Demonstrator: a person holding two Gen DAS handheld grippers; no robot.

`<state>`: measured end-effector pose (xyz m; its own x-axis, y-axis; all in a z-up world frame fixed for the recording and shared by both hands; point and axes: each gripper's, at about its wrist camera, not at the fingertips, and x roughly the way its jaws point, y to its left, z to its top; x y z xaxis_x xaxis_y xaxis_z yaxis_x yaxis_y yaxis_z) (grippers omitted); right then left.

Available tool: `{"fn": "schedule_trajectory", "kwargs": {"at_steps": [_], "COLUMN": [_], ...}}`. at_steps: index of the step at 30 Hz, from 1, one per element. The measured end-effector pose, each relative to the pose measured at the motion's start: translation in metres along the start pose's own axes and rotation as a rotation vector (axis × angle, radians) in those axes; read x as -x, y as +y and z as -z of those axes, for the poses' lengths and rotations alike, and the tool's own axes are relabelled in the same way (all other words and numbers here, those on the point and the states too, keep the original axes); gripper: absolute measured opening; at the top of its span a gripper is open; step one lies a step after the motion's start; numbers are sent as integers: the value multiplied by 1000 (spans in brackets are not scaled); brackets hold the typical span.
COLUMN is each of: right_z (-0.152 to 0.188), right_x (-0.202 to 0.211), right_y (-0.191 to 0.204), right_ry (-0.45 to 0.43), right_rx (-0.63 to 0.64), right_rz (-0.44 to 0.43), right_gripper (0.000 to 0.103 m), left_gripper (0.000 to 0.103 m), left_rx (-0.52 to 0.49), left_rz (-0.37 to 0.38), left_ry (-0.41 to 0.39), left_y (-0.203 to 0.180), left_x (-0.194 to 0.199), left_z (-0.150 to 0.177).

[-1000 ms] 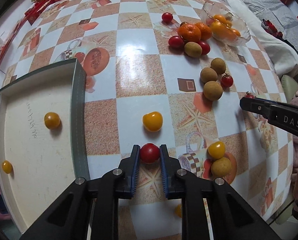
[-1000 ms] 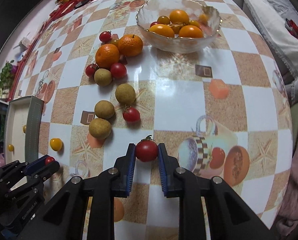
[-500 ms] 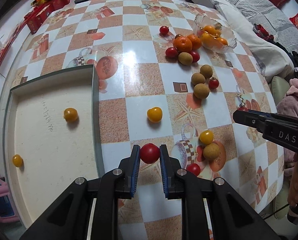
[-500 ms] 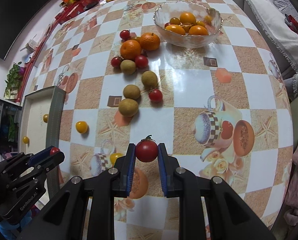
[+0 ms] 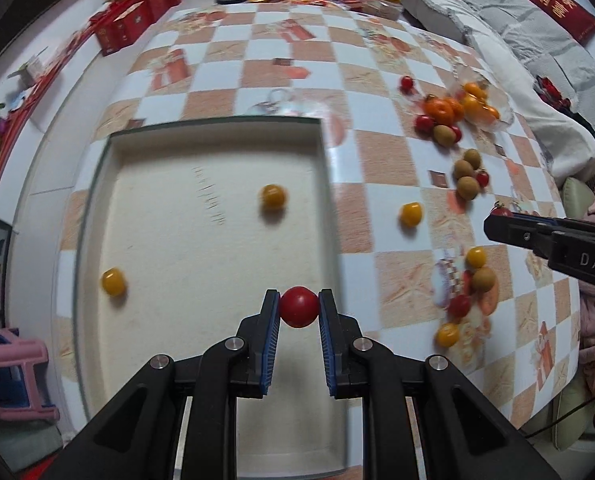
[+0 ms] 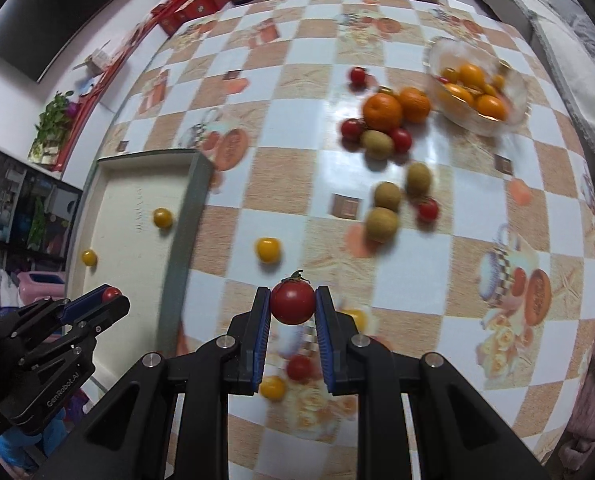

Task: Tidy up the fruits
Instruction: 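Carry both red tomatoes into the white tray and open both tools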

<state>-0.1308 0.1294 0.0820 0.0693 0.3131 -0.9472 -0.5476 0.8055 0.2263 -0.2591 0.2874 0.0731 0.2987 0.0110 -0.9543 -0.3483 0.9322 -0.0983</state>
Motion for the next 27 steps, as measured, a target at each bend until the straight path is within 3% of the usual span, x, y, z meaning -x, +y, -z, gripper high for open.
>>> {"fn": "schedule_trajectory", "kwargs": {"at_steps": [13,19,27], "right_z": [-19,-27,-28], "right_x": [-48,-82,-109], "right_y": [121,164,188], "right_ry": [76,133,167], "right_rx": [172,239,298], "right_rz": [-87,-85,-32], "right_gripper": [24,24,25], "left_gripper": [21,21,21], "left_rx": [163,170,179], "left_rz": [-110,-131,-141], "left_ry": [42,63,68], "left_y": [105,117,122], "left_x": [-9,-20,-27], "left_z": [40,50,54]}}
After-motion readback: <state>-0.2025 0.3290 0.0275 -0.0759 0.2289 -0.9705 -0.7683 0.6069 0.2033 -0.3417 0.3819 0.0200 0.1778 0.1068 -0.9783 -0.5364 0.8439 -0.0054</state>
